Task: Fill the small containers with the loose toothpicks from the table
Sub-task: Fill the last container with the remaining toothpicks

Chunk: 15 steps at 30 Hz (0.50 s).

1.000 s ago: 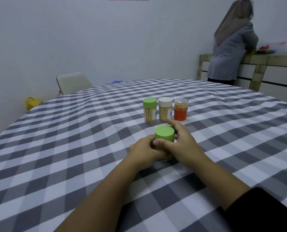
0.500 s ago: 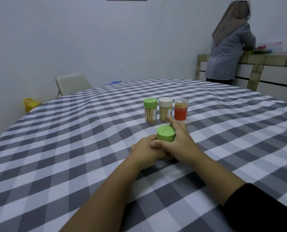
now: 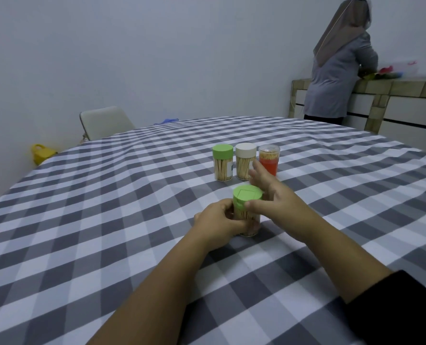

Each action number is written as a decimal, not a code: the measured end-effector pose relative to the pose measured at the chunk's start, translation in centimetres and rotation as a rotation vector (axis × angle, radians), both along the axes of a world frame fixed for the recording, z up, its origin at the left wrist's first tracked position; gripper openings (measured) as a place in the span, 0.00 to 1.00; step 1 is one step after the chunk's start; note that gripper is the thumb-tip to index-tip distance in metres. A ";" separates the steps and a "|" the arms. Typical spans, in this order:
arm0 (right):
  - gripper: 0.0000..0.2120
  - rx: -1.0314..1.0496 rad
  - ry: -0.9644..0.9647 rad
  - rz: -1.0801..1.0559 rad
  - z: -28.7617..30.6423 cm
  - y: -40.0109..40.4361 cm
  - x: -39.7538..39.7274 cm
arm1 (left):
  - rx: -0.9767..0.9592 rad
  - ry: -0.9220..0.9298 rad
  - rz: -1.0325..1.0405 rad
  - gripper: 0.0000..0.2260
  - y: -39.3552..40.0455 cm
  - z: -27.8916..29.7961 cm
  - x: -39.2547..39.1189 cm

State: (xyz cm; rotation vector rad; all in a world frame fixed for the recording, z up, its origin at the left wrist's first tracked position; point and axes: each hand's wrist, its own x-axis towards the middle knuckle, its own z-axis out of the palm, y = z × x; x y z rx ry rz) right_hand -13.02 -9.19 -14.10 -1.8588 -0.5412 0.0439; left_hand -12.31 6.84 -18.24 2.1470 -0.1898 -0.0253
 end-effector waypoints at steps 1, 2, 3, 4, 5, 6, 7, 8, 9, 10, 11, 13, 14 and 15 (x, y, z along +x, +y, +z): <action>0.40 0.028 0.030 0.033 0.0 -0.4 0.1 | -0.004 0.005 -0.001 0.28 0.0 0.0 0.0; 0.40 0.021 0.027 0.030 0.0 -0.6 0.2 | -0.001 0.005 0.000 0.29 -0.1 0.0 0.0; 0.40 -0.008 -0.005 -0.010 0.0 -0.4 0.1 | 0.004 0.002 0.004 0.29 -0.1 0.0 0.0; 0.41 -0.043 -0.056 -0.081 0.0 -0.1 0.0 | 0.005 0.000 0.011 0.29 -0.1 0.0 0.0; 0.42 -0.075 -0.115 -0.158 -0.1 0.4 -0.1 | 0.006 -0.006 0.013 0.28 -0.1 0.1 0.0; 0.44 -0.096 -0.157 -0.214 -0.1 0.9 -0.3 | 0.012 -0.010 0.013 0.26 -0.1 0.1 0.0; 0.46 -0.104 -0.174 -0.239 -0.2 1.2 -0.4 | 0.021 -0.009 0.010 0.25 -0.1 0.2 0.0; 0.49 -0.106 -0.155 -0.224 -0.2 1.2 -0.3 | 0.028 -0.005 0.007 0.25 -0.1 0.2 0.0; 0.50 -0.090 -0.107 -0.167 -0.2 1.0 -0.2 | 0.029 0.003 0.005 0.25 -0.1 0.2 0.0; 0.49 -0.051 -0.044 -0.090 -0.1 0.5 -0.1 | 0.021 0.013 0.004 0.26 -0.1 0.2 0.0; 0.46 0.006 0.020 -0.017 0.1 0.0 0.1 | 0.009 0.021 0.001 0.28 -0.1 0.2 -0.1; 0.43 0.078 0.076 0.042 0.3 -0.8 0.3 | 0.001 0.029 0.001 0.31 -0.1 0.2 -0.2; 0.43 0.054 0.042 0.011 0.3 -0.8 0.2 | 0.005 0.030 0.007 0.32 -0.2 0.3 -0.2; 0.45 0.005 -0.014 -0.055 0.2 -0.5 0.2 | 0.011 0.029 0.016 0.32 -0.3 0.4 -0.3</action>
